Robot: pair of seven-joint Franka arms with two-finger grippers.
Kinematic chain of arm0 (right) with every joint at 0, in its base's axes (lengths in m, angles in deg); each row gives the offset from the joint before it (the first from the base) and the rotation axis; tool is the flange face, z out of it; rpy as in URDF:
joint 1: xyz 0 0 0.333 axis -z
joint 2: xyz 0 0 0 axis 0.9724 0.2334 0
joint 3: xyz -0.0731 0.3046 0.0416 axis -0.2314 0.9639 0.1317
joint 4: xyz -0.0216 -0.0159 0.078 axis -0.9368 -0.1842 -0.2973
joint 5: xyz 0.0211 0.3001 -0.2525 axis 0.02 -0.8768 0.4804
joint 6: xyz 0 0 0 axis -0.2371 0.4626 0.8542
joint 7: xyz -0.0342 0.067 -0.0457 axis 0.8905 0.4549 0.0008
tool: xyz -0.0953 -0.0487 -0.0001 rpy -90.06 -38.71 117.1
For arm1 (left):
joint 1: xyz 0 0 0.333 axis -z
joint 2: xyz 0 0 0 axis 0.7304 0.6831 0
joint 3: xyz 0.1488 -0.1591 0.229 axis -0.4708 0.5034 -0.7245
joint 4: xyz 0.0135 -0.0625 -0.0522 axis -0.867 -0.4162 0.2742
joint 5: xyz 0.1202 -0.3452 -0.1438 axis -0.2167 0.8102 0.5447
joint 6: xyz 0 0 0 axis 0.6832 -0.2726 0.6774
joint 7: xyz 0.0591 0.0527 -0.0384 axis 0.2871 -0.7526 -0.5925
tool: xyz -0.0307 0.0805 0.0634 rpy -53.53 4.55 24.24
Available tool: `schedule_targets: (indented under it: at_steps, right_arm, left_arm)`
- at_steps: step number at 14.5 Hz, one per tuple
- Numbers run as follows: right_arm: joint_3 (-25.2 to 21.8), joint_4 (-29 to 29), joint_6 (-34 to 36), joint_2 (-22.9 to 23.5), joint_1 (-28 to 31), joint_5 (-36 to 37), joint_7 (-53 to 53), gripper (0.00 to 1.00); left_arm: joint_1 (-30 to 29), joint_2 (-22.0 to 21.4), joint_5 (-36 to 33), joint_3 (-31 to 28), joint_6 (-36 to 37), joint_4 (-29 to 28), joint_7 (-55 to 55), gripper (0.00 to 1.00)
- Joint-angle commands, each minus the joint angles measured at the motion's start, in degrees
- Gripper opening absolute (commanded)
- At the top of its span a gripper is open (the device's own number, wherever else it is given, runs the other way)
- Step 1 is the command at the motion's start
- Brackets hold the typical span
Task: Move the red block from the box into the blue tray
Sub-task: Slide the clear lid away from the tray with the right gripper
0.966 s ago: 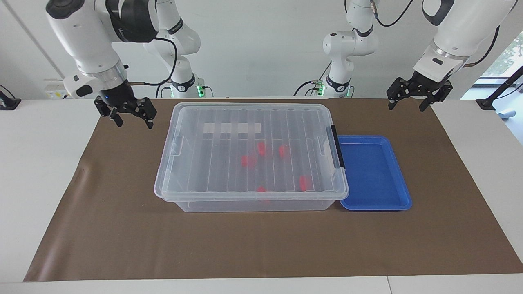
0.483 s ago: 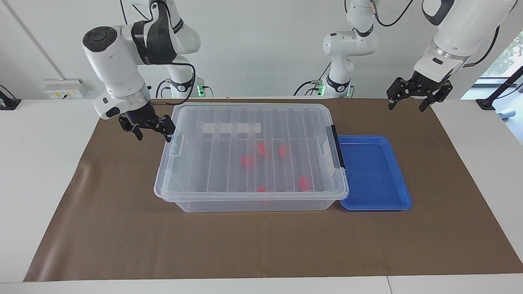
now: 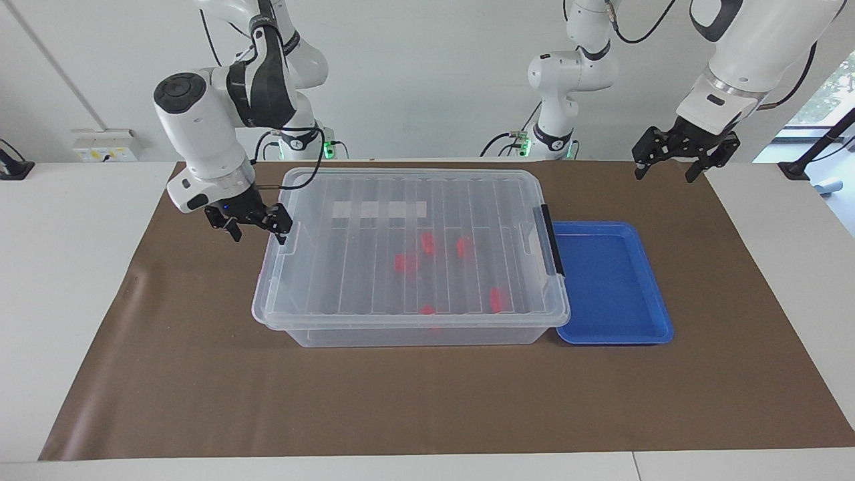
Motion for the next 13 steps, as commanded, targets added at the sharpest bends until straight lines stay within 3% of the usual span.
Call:
schedule_targets:
  at_steps: [1,13]
  right_arm:
    - [0.1,-3.2,-2.5,-1.2,0.2,-0.6,0.2,1.0]
    - [-0.1,-5.3,-3.5,-1.8,6.9,-0.6,12.6,1.0]
  left_arm:
    - [0.0,-0.9,0.6,0.0,-0.7,-1.3,0.3,1.0]
    - [-0.3,-1.2,0.7,0.0,-0.8,-1.8,0.1,1.0]
